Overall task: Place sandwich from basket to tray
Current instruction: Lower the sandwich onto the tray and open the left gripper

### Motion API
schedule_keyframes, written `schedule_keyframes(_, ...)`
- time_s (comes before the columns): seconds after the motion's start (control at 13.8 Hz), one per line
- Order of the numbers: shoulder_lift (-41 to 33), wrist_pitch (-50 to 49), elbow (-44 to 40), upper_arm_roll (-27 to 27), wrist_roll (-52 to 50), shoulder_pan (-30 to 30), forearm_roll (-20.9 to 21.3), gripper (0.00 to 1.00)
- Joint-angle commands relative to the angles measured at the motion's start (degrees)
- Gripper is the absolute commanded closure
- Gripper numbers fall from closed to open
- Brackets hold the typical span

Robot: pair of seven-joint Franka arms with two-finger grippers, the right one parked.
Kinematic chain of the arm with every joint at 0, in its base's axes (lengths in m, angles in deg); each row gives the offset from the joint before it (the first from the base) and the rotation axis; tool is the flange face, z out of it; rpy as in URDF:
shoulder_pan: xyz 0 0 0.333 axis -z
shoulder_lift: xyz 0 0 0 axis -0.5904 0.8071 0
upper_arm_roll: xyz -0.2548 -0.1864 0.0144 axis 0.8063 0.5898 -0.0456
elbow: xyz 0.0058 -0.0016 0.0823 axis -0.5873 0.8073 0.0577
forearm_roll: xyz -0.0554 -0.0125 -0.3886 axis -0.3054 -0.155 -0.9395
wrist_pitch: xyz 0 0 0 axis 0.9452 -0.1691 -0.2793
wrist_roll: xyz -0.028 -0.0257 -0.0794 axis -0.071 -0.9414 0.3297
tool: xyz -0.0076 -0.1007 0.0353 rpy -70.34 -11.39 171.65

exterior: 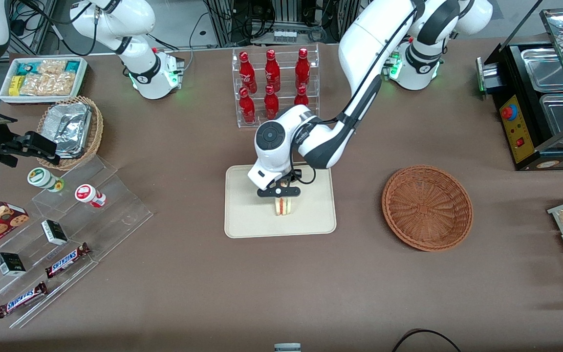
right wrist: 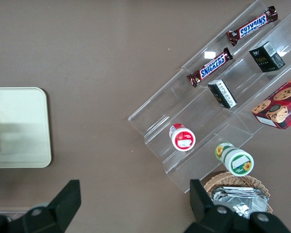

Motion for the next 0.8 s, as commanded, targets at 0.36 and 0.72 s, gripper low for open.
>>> schedule_keyframes(0.36, -1.2, -1.1, -2.2, -0.7, -2.2, 0.3, 0.3, 0.00)
schedule_keyframes(0.72, -11.0, -7.0, -1.5, -1.0, -1.5, -4.2, 0.3, 0.00)
